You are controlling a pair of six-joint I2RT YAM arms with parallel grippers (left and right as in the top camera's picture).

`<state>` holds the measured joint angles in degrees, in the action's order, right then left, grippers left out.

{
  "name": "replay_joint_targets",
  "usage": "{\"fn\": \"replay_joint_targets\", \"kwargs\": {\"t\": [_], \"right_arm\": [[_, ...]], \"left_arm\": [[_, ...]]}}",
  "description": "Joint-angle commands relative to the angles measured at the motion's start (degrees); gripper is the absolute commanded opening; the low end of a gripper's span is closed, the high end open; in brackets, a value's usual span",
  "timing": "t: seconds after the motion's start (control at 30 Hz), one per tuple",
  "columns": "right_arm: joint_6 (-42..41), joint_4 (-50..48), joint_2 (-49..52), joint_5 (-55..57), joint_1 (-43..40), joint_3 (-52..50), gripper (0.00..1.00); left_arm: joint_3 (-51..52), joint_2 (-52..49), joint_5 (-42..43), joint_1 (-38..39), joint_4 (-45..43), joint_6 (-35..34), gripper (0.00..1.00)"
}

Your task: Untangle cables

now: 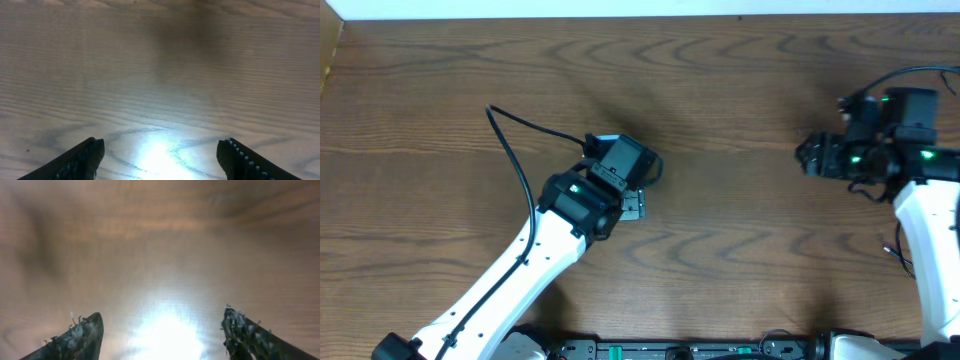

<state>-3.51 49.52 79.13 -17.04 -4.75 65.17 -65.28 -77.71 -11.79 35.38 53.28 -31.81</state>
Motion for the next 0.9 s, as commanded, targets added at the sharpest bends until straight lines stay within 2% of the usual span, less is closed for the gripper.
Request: {"fn": "replay_joint_targets", "kwargs": {"t": [0.0,0.07,0.1,0.13,0.33,0.5,0.63,0.87], "right_arm": [[1.03,3.30,0.66,4.76,5.09,0.13,0.76],[1.03,5.90,0.70,4.92,6.49,0.13,0.81],[1.01,8.57,0.70,4.90,7.19,0.13,0.94],[1.01,9.94,0.70,4.92,7.45,0.13,0.99],[-1.57,16.52,0.57,5.11,7.85,-1.20,0.99],[-2.99,16.17,-2.27,5.14,7.85,-5.86,0.99],[-4.85,13.42,-8.17,5.14,7.87,-10.97,0.99],[-5.84,8.79,-28.63,8.04,7.85,-18.47,0.99]], "left_arm": [[0.66,-0.52,3.96,-5.01,0.61,2.43,0.78],[0.66,-0.52,6.91,-7.78,1.81,2.43,0.78],[0.66,-0.52,8.41,-10.01,3.76,2.43,0.78],[0.66,-0.52,8.70,-10.80,4.90,2.40,0.78],[0.66,-0.50,8.85,-12.59,13.29,1.44,0.80],[1.09,0.11,9.73,-12.55,18.05,-0.61,0.81],[3.74,3.76,11.04,-12.07,17.51,-0.63,0.80],[13.79,22.53,10.97,-7.67,7.58,-0.66,0.80]]}}
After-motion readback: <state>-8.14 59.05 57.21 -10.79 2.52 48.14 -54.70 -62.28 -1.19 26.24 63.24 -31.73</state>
